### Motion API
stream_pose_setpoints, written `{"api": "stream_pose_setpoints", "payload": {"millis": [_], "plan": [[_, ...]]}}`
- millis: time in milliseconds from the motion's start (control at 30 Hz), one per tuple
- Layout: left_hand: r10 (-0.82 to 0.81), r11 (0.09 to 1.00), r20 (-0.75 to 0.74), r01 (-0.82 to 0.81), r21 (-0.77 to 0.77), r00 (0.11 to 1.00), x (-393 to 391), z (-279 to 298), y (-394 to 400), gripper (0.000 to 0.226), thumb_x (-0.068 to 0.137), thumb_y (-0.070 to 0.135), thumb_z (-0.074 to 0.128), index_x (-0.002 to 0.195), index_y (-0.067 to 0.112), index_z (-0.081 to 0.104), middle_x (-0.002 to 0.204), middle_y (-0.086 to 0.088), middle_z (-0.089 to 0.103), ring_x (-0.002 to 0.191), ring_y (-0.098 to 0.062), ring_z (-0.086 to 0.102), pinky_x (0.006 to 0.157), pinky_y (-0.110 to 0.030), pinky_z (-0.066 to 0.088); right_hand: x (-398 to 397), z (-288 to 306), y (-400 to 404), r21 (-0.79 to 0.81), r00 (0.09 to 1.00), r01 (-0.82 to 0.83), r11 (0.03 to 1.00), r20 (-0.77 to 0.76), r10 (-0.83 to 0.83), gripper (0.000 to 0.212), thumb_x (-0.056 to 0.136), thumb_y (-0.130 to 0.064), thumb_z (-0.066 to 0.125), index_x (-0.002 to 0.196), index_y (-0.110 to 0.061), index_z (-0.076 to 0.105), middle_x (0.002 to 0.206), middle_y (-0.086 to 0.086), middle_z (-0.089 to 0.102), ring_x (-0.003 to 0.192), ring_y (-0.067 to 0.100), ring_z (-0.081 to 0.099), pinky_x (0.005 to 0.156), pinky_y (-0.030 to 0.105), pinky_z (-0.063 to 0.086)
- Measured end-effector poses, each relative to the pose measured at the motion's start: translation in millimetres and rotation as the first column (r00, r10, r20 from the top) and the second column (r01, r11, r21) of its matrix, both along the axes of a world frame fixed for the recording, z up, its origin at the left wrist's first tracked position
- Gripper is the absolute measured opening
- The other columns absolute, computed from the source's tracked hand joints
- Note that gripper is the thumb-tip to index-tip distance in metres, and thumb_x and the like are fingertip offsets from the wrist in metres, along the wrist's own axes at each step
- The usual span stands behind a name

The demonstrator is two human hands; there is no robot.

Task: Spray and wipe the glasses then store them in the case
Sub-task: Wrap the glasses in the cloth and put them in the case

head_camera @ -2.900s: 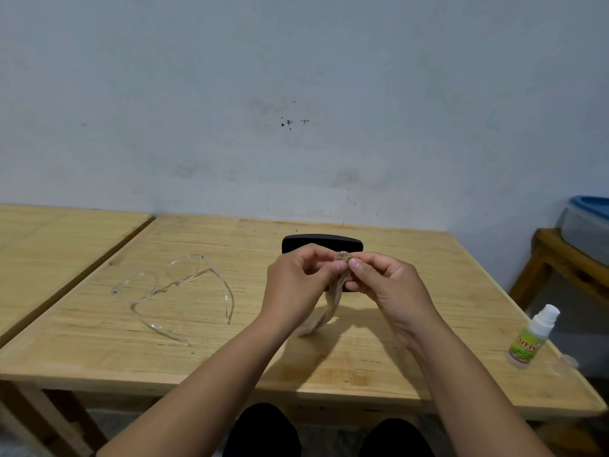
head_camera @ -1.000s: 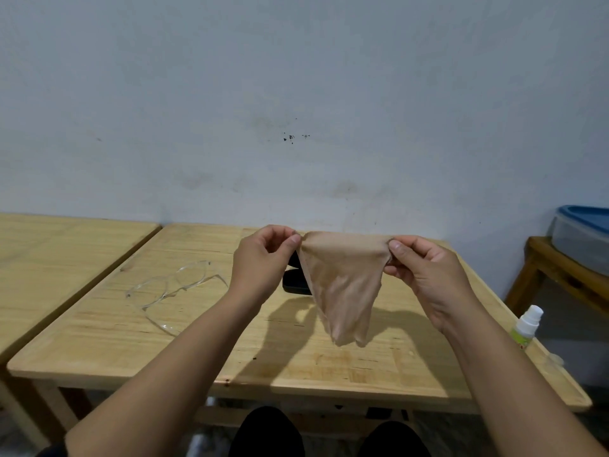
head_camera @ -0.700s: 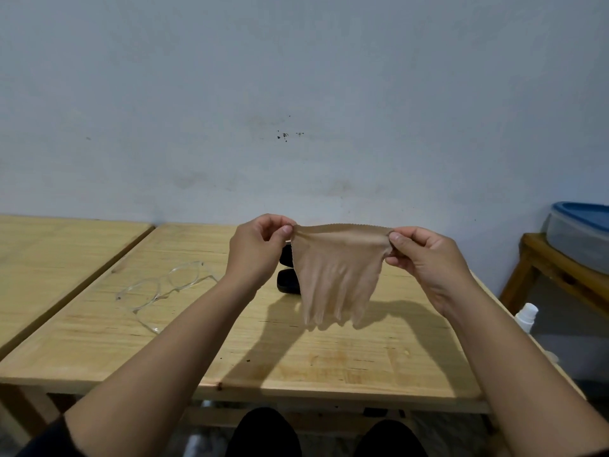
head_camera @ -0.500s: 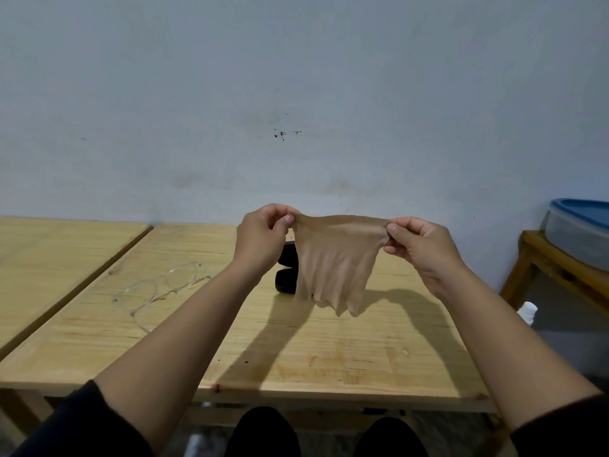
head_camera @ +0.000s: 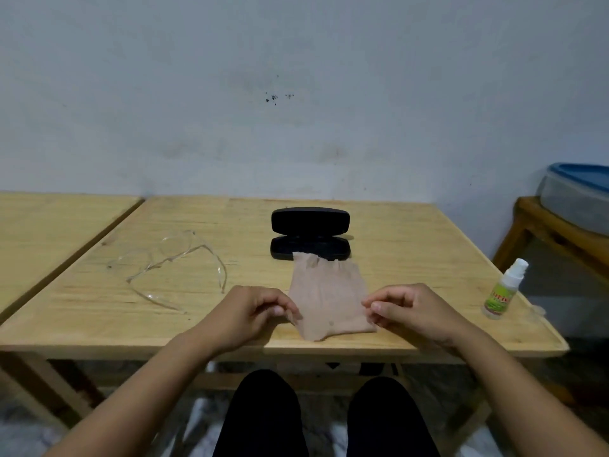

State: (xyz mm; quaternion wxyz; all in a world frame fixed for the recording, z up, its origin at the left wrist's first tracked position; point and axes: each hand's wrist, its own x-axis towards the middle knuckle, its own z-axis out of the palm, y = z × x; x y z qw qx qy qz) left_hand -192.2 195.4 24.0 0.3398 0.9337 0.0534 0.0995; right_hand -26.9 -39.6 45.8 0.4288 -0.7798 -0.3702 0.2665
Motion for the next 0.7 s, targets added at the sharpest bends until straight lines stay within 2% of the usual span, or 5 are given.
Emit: {"api": "stream_pose_setpoints", "payload": {"millis": [200,333,433,567,700], "plan": [[0.091,0.987,0.097,-0.102,0.124,0.991,25,9,-2,0.022,0.091,0.018,0.057,0.108,0.025,0.068,0.107,0.017,0.065,0.099,0.003,0.058,0.085,-0.007,0.039,3,-3,21,0.076,0.902,0.275,0.958,0.324,-0.285,0.020,0.091,-0.024,0.056,0.106,-0.025,0.069,0.098,-0.015,0.067,0.092,0.004,0.061,0.073,0.015,0.044],[0.078,0.962,0.089,-0.098,0.253,0.993,47,4,-12,0.029,0.094,0.033,0.048,0.116,0.022,0.064,0.124,0.008,0.061,0.113,-0.011,0.056,0.091,-0.020,0.041,3,-10,47,-0.025,0.829,0.231,0.973,0.528,-0.183,0.033,0.094,-0.024,0.052,0.126,-0.020,0.058,0.129,-0.003,0.059,0.116,0.012,0.053,0.095,0.021,0.037],[0.076,0.940,0.001,-0.072,0.334,0.997,56,0,-12,0.026,0.091,0.034,0.053,0.107,0.016,0.063,0.108,0.001,0.065,0.097,-0.018,0.059,0.084,-0.030,0.047,7,-21,60,-0.167,0.797,0.183,0.969,0.603,-0.046,0.036,0.094,-0.028,0.051,0.128,-0.018,0.055,0.133,0.001,0.056,0.118,0.016,0.051,0.099,0.025,0.037],[0.150,0.892,-0.045,-0.116,0.437,0.988,53,-3,-1,0.026,0.087,0.041,0.056,0.076,0.019,0.049,0.080,0.004,0.055,0.073,-0.014,0.050,0.064,-0.022,0.035,16,-26,63,-0.201,0.792,0.171,0.965,0.611,-0.013,0.044,0.094,-0.030,0.050,0.136,-0.017,0.047,0.141,0.004,0.049,0.128,0.019,0.044,0.106,0.026,0.031],[0.156,0.903,-0.039,-0.127,0.410,0.987,47,-3,5,0.027,0.085,0.046,0.056,0.094,0.020,0.059,0.096,0.005,0.061,0.088,-0.018,0.056,0.072,-0.023,0.042,18,-27,62,-0.182,0.789,0.157,0.971,0.614,-0.013,0.044,0.093,-0.030,0.052,0.135,-0.017,0.049,0.141,0.003,0.049,0.128,0.018,0.044,0.106,0.026,0.031]]}}
